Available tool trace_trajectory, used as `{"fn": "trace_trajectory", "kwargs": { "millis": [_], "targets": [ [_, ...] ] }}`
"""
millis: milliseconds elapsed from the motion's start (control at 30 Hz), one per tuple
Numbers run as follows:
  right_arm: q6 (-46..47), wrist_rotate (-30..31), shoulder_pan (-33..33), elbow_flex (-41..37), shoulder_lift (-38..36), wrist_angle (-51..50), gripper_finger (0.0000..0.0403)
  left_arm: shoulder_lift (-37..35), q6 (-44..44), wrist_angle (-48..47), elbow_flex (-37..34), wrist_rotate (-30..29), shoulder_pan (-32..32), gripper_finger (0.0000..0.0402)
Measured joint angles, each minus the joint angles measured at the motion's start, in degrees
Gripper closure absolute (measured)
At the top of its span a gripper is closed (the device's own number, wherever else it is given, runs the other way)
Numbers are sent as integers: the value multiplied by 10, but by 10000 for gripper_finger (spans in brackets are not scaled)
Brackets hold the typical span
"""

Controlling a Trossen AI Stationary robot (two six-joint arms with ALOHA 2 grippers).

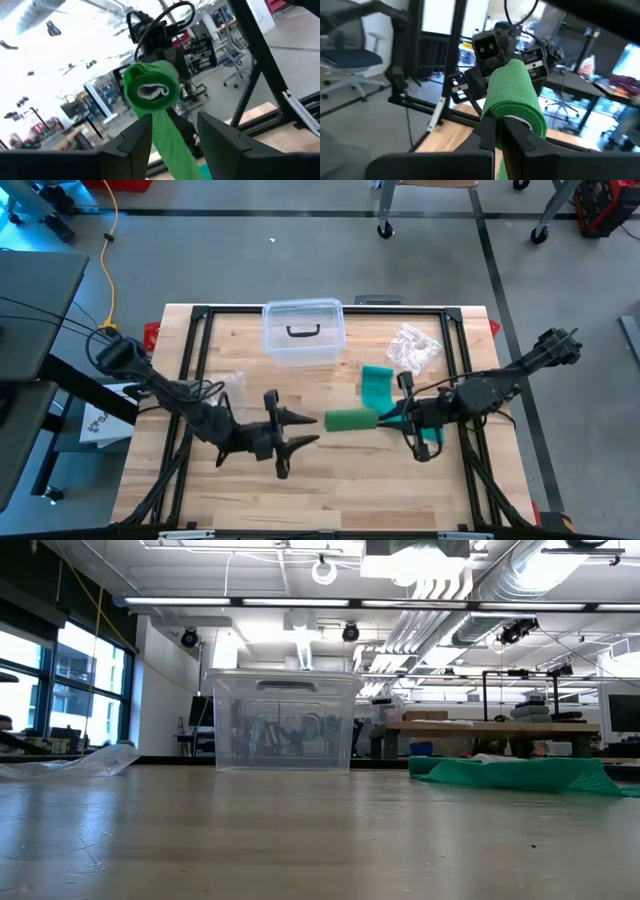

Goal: Roll bandage
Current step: Roll the green bandage

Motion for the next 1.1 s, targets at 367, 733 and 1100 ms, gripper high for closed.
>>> {"fn": "trace_trajectory", "kwargs": {
  "millis": [367,733,1100],
  "targets": [
    [-1,-15,-1,0,1,17,403,18,64,-5,37,-6,12,250],
    [6,-16,-2,0,1,13,403,18,192,-54,42,8,12,266],
    [33,-17,-6,0,1,4,403,18,293,-46,42,31,11,305]
  ]
}}
